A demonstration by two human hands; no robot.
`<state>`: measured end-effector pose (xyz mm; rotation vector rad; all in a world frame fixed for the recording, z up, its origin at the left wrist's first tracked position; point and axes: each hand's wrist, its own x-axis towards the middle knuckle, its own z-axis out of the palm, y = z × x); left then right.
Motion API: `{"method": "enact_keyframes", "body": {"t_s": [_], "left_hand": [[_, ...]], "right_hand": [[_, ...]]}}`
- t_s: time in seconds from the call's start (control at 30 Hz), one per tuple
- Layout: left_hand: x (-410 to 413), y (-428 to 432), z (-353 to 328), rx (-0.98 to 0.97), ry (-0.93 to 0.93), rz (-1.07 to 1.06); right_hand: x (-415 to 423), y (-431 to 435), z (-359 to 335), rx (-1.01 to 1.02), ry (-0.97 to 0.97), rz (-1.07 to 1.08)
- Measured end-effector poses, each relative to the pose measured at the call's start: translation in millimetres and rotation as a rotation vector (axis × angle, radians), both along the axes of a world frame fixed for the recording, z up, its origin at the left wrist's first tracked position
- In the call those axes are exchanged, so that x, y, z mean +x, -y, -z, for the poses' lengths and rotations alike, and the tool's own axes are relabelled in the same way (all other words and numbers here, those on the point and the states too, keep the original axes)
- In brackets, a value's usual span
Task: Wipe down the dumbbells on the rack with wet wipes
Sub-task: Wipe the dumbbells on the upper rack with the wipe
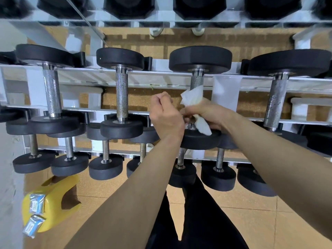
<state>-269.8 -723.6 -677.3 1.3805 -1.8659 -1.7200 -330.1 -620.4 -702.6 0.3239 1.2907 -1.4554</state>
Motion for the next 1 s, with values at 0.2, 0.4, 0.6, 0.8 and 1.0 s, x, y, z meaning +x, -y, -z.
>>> {"method": "enact_keyframes", "body": {"t_s": [0.2, 0.4, 0.6, 0.8, 1.0], "left_hand": [[0, -1, 1, -0.001, -0.029, -0.013], [-1, -1, 5, -0.018, -0.014, -0.017], [-1, 2, 6, 0.031, 0.015, -0.015], [-2, 3, 4, 0.03, 0.065, 0.004], [-2, 0, 4, 0.026, 0.083, 0.029]], "right_hand": [[5, 15, -1, 0.518, -0.44, 0.045], [-29, 52, -4, 0.554, -0.407, 0.583], [-14, 19, -2, 0.2, -0.245, 0.187], [5, -7, 19, 0.28, -0.543, -0.291], [13, -20, -4, 0.517, -0.788, -0.32]]}}
